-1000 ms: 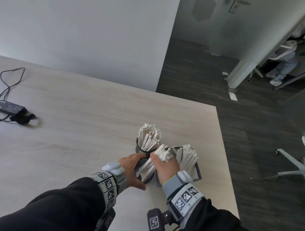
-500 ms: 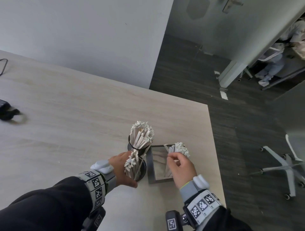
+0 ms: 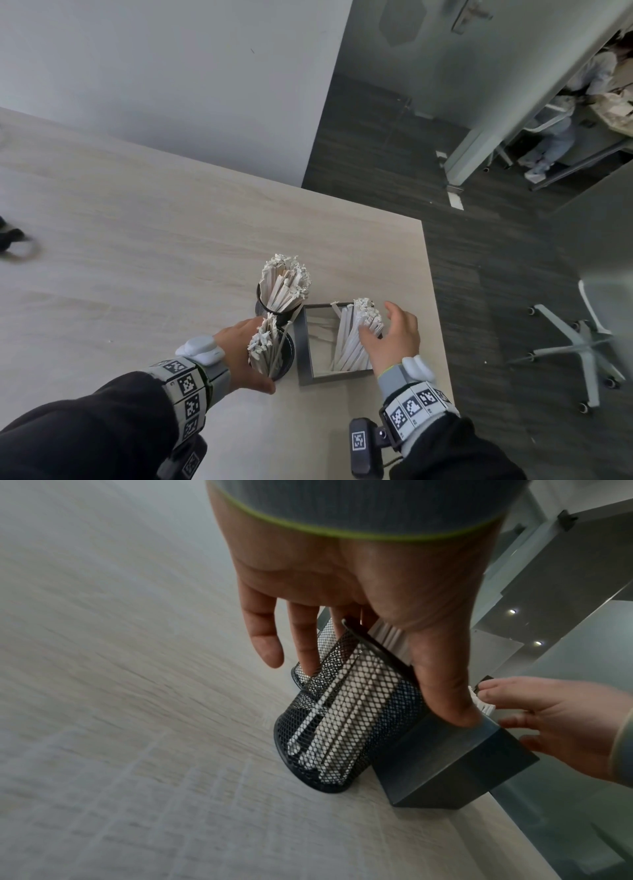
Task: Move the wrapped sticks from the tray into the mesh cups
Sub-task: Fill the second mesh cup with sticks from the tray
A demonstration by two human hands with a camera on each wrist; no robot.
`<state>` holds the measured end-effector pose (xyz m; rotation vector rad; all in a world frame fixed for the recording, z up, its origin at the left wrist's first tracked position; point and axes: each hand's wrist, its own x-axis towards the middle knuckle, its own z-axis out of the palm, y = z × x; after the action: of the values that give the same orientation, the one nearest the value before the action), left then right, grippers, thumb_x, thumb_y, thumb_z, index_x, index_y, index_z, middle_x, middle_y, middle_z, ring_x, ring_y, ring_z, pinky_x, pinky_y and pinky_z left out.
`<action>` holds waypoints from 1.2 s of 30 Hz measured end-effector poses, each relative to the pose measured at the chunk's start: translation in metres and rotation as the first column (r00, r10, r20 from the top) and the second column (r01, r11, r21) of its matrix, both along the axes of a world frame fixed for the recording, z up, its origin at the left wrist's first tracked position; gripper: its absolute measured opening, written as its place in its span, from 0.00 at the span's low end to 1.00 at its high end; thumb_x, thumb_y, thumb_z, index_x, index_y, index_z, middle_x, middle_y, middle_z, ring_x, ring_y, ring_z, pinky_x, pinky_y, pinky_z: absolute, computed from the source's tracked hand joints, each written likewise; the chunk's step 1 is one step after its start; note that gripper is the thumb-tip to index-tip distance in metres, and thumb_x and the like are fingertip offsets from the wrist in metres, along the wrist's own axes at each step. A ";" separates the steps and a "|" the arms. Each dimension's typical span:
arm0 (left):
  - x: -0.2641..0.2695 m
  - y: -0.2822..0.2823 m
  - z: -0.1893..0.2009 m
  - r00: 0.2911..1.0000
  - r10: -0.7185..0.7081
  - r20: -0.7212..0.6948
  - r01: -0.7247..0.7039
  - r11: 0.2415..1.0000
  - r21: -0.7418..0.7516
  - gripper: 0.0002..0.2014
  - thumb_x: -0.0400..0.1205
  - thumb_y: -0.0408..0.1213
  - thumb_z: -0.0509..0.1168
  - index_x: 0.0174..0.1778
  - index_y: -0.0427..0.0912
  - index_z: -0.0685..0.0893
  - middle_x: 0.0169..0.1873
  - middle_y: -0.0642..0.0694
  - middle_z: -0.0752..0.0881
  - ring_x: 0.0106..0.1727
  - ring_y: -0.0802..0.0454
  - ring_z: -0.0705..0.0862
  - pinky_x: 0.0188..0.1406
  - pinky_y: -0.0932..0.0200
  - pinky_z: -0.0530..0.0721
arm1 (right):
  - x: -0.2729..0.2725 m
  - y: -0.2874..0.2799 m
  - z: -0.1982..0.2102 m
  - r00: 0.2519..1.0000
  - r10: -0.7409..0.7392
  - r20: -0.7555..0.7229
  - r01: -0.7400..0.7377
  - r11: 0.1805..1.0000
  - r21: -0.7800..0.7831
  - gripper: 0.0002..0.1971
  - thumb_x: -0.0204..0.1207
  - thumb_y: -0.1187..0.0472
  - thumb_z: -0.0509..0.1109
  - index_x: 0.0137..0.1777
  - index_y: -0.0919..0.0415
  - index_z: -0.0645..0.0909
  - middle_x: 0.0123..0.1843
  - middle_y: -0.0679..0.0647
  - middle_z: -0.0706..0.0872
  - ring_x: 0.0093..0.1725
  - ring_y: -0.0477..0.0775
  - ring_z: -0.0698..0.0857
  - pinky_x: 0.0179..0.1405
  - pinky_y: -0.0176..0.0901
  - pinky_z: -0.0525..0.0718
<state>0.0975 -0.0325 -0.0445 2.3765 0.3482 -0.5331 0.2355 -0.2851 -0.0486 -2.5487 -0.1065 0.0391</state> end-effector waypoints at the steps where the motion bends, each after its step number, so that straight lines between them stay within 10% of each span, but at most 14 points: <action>1: 0.000 0.000 0.000 1.000 -0.002 -0.004 0.002 1.000 0.002 0.47 0.52 0.65 0.80 0.67 0.64 0.68 0.57 0.63 0.78 0.59 0.53 0.82 0.55 0.53 0.83 | 0.001 0.002 0.001 0.999 0.051 -0.016 -0.051 0.998 -0.047 0.31 0.68 0.50 0.78 0.71 0.53 0.76 0.68 0.55 0.76 0.61 0.58 0.80 0.59 0.47 0.80; 15: 0.001 -0.002 0.005 1.000 -0.004 -0.030 0.005 1.000 0.027 0.49 0.53 0.65 0.80 0.71 0.64 0.67 0.63 0.61 0.79 0.63 0.51 0.81 0.58 0.51 0.82 | -0.004 0.036 0.009 0.880 0.443 -0.174 -0.473 0.854 -0.217 0.10 0.75 0.50 0.66 0.54 0.49 0.76 0.55 0.45 0.79 0.47 0.53 0.80 0.39 0.43 0.76; 19: 0.001 -0.001 0.004 1.000 -0.008 -0.030 0.009 1.000 0.014 0.49 0.50 0.69 0.76 0.69 0.66 0.66 0.61 0.63 0.78 0.62 0.52 0.81 0.59 0.49 0.83 | -0.010 0.048 0.009 0.859 0.450 -0.244 -0.499 0.843 -0.201 0.05 0.74 0.50 0.65 0.43 0.48 0.72 0.42 0.45 0.79 0.40 0.56 0.79 0.35 0.44 0.75; 25: 0.000 0.000 0.003 0.999 -0.009 -0.032 0.010 1.000 0.007 0.50 0.48 0.71 0.74 0.68 0.69 0.65 0.62 0.64 0.78 0.62 0.53 0.82 0.59 0.47 0.84 | -0.014 0.056 0.010 0.798 0.395 -0.456 -0.526 0.825 -0.206 0.19 0.72 0.53 0.67 0.63 0.44 0.74 0.51 0.49 0.86 0.43 0.56 0.84 0.40 0.40 0.78; 32: -0.001 0.000 0.003 0.999 -0.002 -0.041 0.003 1.000 0.012 0.51 0.47 0.72 0.74 0.67 0.70 0.64 0.62 0.65 0.78 0.62 0.53 0.82 0.58 0.46 0.85 | -0.012 0.056 0.009 0.833 0.353 -0.427 -0.482 0.842 -0.243 0.05 0.71 0.54 0.61 0.36 0.51 0.70 0.37 0.48 0.75 0.36 0.56 0.77 0.35 0.44 0.73; 36: -0.001 0.000 0.004 0.999 -0.001 -0.038 0.001 1.000 0.005 0.51 0.47 0.72 0.74 0.68 0.69 0.64 0.62 0.64 0.78 0.62 0.53 0.82 0.58 0.47 0.85 | -0.010 0.047 0.014 0.867 0.291 -0.405 -0.419 0.865 -0.275 0.04 0.70 0.54 0.63 0.43 0.50 0.71 0.33 0.48 0.78 0.31 0.55 0.77 0.28 0.41 0.71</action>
<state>0.0970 -0.0323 -0.0409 2.3736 0.3655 -0.5796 0.2254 -0.2378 -0.0342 -2.7935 -0.4776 0.7226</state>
